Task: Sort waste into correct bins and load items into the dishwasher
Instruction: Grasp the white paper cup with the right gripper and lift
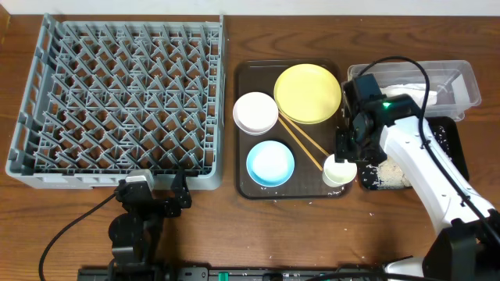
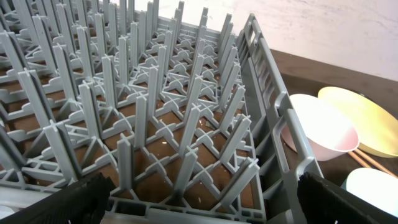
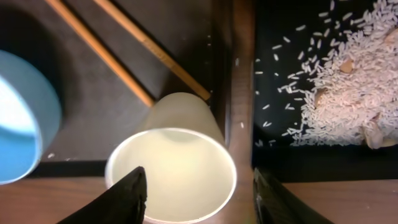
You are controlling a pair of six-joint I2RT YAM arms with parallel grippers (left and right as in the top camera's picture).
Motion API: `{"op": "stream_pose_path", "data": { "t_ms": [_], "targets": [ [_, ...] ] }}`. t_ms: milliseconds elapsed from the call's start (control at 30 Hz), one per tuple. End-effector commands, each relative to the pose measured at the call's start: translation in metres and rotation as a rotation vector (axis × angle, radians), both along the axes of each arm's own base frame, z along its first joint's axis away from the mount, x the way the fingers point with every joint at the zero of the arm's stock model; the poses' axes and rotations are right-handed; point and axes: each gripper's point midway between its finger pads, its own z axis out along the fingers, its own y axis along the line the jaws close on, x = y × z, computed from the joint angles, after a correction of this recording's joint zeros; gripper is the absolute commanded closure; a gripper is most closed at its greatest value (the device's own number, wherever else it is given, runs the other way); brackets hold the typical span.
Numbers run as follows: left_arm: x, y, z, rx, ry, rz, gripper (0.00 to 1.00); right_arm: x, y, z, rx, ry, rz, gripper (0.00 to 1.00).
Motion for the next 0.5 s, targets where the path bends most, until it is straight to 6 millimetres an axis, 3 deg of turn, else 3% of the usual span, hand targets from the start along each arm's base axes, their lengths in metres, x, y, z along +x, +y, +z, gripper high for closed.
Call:
{"op": "stream_pose_path", "data": {
  "t_ms": [0, 300, 467],
  "targets": [
    [-0.002, -0.001, -0.011, -0.011, 0.033, -0.006, 0.02, -0.004, -0.009, -0.007, -0.025, 0.0, -0.022, 0.51],
    [-0.002, -0.001, -0.011, -0.011, 0.033, -0.005, 0.02, -0.017, -0.01, -0.036, -0.019, 0.025, -0.029, 0.7],
    [-0.002, -0.001, -0.011, -0.011, 0.033, -0.005, 0.02, -0.021, -0.01, -0.042, -0.022, 0.032, -0.028, 0.94]
  ]
}}
